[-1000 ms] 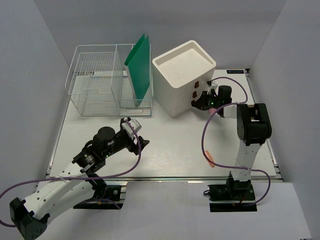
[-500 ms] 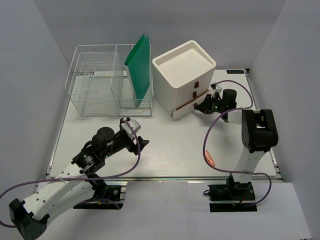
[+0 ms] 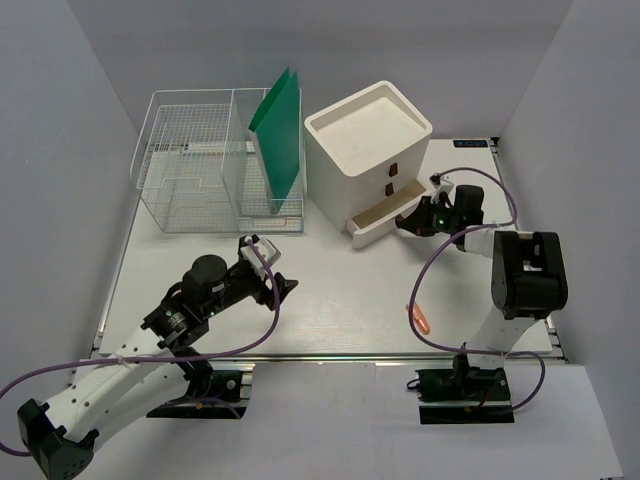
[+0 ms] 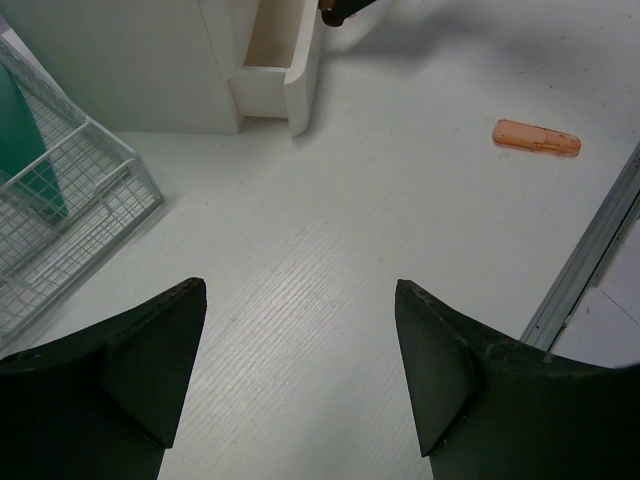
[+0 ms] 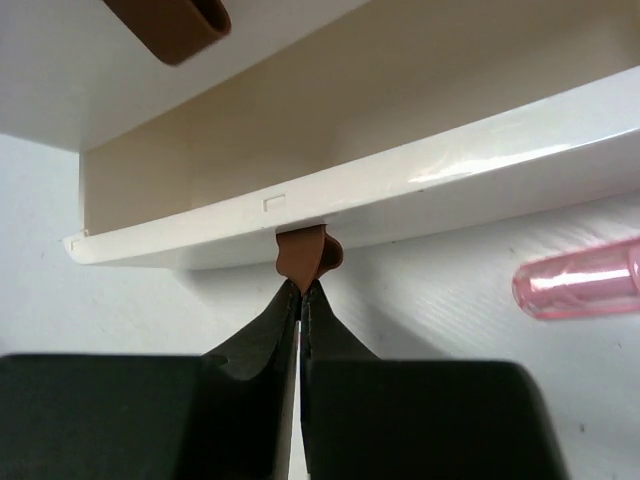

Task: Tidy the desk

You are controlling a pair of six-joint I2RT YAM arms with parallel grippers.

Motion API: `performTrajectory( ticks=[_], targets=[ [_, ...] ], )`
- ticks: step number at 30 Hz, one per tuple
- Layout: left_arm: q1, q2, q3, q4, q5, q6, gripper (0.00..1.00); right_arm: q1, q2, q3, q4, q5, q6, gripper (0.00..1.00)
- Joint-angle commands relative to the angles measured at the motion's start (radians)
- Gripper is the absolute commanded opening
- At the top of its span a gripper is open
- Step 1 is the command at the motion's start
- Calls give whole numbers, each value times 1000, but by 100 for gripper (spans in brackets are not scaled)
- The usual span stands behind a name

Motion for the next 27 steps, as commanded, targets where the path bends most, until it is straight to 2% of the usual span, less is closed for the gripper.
performTrajectory(
  ticks=[1, 3, 4, 6, 7, 11, 13, 16, 22, 27],
  targets=[
    [4, -3, 21, -3, -7, 1, 86, -32, -58, -28, -60, -52, -28, 0],
    [4, -6, 21, -2, -10, 1, 85, -38, -67, -30, -71, -63, -36, 0],
    [4, -6, 19, -2, -10, 0, 86, -38, -69, -25, -87, -66, -45, 12],
    [4, -3, 19, -3, -12, 0, 86, -38, -81, -2, -145, -73, -77, 25],
    [4, -3, 21, -3, -13, 0, 86, -40, -89, 1, -157, -72, -85, 37],
    [4, -9, 21, -5, -13, 0, 86, -52, -161, 6, -235, -67, -142, 46],
    [4, -14, 21, -5, -9, 0, 85, -57, -188, 10, -258, -66, -189, 54],
    [4, -22, 21, -3, -6, -2, 86, -75, -222, 73, -359, -55, -282, 59],
    [4, -37, 21, -2, 5, -2, 85, -109, -228, 218, -474, 162, -430, 58],
    [4, -52, 21, -2, 13, -2, 86, -134, -120, 357, -616, 262, -412, 61]
  ],
)
